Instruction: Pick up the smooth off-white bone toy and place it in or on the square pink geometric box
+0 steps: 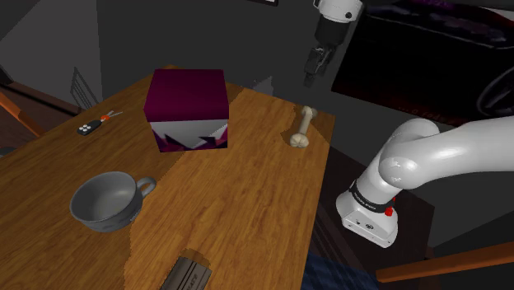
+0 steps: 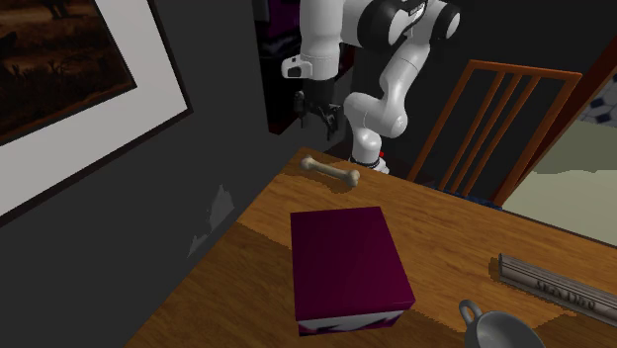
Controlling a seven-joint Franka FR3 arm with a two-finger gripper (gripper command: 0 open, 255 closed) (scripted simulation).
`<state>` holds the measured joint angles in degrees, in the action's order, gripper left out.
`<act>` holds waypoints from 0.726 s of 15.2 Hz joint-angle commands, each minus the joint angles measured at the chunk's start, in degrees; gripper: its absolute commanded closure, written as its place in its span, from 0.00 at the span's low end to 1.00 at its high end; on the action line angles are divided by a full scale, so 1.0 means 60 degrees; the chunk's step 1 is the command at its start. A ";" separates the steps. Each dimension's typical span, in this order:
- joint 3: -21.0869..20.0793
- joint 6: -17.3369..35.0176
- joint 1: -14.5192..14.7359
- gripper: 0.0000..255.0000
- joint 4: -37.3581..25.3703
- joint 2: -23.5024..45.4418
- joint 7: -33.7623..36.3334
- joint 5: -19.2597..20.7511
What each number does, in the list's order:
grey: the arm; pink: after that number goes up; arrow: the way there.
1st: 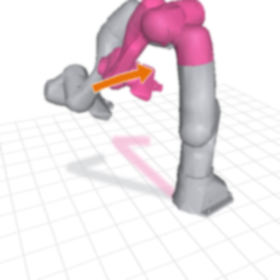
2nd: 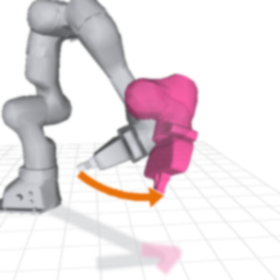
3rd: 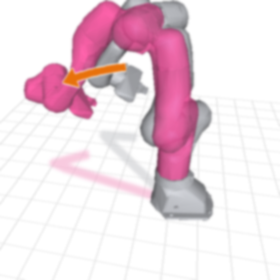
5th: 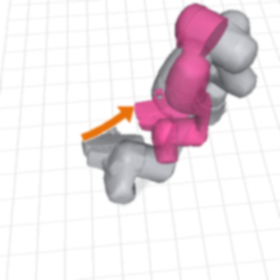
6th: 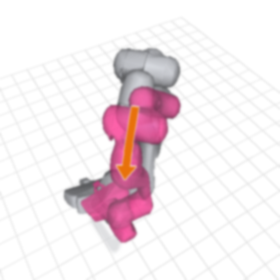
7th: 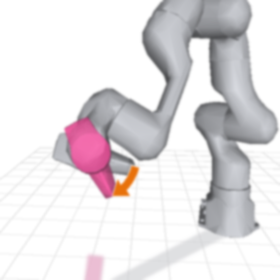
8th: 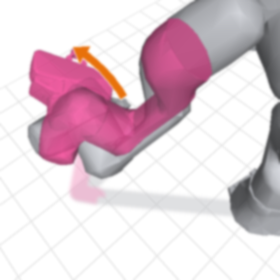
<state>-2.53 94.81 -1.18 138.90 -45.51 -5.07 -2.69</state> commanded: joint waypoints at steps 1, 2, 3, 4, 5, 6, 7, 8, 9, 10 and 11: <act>0.0000 0.0000 0.0000 0.00 0.0000 0.0000 0.0000 0.0000; -0.0270 0.0176 -0.0399 0.00 0.0387 -0.0180 0.1261 -0.0239; -0.0586 0.0343 -0.0831 0.00 0.0768 -0.0371 0.2499 -0.0526; -0.0913 0.0504 -0.1239 0.00 0.1142 -0.0568 0.3744 -0.0832; -0.1260 0.0660 -0.1635 0.00 0.1506 -0.0771 0.4991 -0.1167; -0.1624 0.0810 -0.2008 0.00 0.1858 -0.0976 0.6244 -0.1527; -0.2009 0.0956 -0.2365 0.00 0.2196 -0.1180 0.7502 -0.1917; -0.2318 0.1129 -0.2570 0.00 0.2523 -0.1350 0.8853 -0.2250; -0.2524 0.1351 -0.2597 0.00 0.2841 -0.1462 1.0321 -0.2499; -0.2482 0.1465 -0.2456 0.00 0.2949 -0.1456 1.0905 -0.2486; -0.2354 0.1648 -0.2226 0.00 0.3078 -0.1393 1.1044 -0.2381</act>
<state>-15.99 103.15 -10.77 156.28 -48.28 57.01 -16.75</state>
